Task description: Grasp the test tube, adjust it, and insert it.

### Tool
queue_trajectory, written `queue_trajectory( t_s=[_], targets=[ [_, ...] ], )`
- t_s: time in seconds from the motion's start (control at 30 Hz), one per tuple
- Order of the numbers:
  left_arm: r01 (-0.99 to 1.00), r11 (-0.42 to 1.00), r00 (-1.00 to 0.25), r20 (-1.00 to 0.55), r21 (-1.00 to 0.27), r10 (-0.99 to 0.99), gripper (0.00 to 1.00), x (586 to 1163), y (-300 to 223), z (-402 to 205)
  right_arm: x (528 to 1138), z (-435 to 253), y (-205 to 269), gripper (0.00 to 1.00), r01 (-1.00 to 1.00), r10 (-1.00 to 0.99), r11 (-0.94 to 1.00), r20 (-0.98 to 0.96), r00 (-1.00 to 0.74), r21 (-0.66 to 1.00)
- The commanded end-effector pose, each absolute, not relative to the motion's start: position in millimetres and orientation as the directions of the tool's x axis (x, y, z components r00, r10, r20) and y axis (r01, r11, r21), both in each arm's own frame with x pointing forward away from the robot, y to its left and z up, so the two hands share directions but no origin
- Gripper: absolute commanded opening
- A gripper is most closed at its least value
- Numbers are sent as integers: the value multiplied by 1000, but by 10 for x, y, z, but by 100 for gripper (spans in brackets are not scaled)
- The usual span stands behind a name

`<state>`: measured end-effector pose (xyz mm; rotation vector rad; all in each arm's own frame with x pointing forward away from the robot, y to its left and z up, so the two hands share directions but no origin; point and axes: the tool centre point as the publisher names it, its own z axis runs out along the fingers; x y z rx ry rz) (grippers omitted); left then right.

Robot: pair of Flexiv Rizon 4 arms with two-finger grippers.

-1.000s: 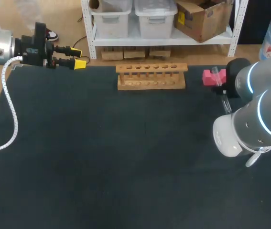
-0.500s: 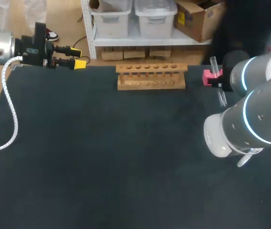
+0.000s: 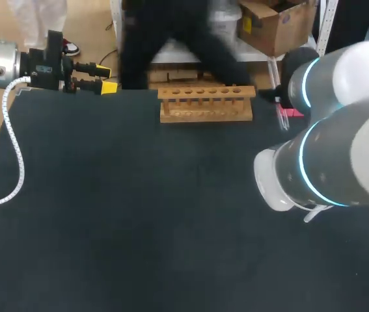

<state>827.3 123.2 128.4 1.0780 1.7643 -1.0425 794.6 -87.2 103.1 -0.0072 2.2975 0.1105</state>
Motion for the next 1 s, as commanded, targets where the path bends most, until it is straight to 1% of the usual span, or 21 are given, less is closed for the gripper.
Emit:
queue_trajectory(
  t_s=[0.03,0.57,1.0],
  targets=[
    [927,295,-311,-913,-231,262,100,8277,1237,1274,7935,1129,-745,0,25,19,1000,-745,-667,3],
    [927,295,-311,-913,-231,262,100,8277,1237,1274,8156,1048,-370,0,-65,-37,998,-724,-689,11],
    [927,295,-311,-913,-231,262,100,8277,1237,1274,8155,815,3,0,-95,-57,995,-693,-719,17]
  ],
)
